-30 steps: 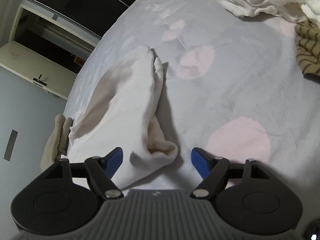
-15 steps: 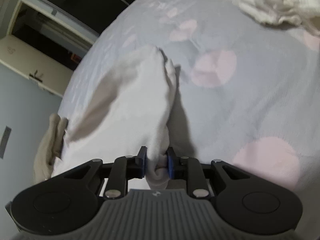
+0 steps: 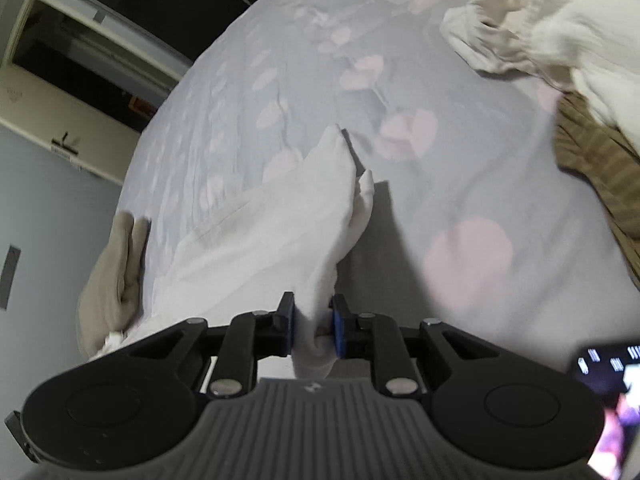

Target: Fold clothes

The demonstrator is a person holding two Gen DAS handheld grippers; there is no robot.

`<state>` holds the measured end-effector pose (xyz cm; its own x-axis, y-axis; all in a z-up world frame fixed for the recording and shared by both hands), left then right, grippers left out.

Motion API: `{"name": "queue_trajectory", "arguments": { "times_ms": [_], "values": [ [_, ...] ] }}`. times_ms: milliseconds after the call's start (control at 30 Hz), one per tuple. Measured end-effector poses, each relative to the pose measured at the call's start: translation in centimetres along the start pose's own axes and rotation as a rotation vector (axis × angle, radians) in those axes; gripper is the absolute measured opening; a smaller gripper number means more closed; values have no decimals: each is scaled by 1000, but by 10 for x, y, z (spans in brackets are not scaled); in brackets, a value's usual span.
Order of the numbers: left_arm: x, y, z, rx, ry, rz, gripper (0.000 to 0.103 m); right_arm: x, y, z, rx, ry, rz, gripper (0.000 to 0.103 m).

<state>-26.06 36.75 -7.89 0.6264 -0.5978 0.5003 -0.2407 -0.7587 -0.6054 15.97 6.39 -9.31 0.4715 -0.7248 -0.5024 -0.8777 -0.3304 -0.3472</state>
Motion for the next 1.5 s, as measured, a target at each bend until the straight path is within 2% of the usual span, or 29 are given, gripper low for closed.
{"name": "queue_trajectory", "arguments": {
  "times_ms": [100,233,467,633,733,833,900,1000,1133,1233,1500],
  "values": [
    [-1,16,-16,-18,-7,-1,10,5,22,-17,-15,20,-47,21],
    [-2,39,-21,-91,-53,22,10,17,53,-23,-62,57,-71,21],
    [0,70,2,-213,-177,168,10,25,87,4,-104,196,-195,21],
    [-6,83,13,-269,-236,174,16,30,102,16,-99,258,-238,23],
    [6,84,13,-263,-273,225,20,25,108,14,-71,302,-269,29],
    [25,81,9,-232,-296,298,31,21,114,13,-44,346,-300,43],
    [35,75,8,-197,-293,325,40,14,113,8,-11,369,-319,49],
    [49,66,10,-140,-277,356,48,10,100,0,48,384,-312,55],
    [68,54,12,-65,-256,396,51,6,79,2,78,363,-259,60],
    [81,46,15,-17,-240,423,51,8,67,14,55,331,-220,61],
    [83,55,63,-112,-192,421,51,22,57,46,-25,300,-150,62]
  ]
}}
Point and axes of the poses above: each gripper's, at about its wrist camera, not at the fingertips, and z roughly the way its jaws point, x to its right, y to its underside, the point moved 4 cm from there along z, roughly the way its jaws point, and after that the axes turned 9 degrees about y, right-handed, at the moved point
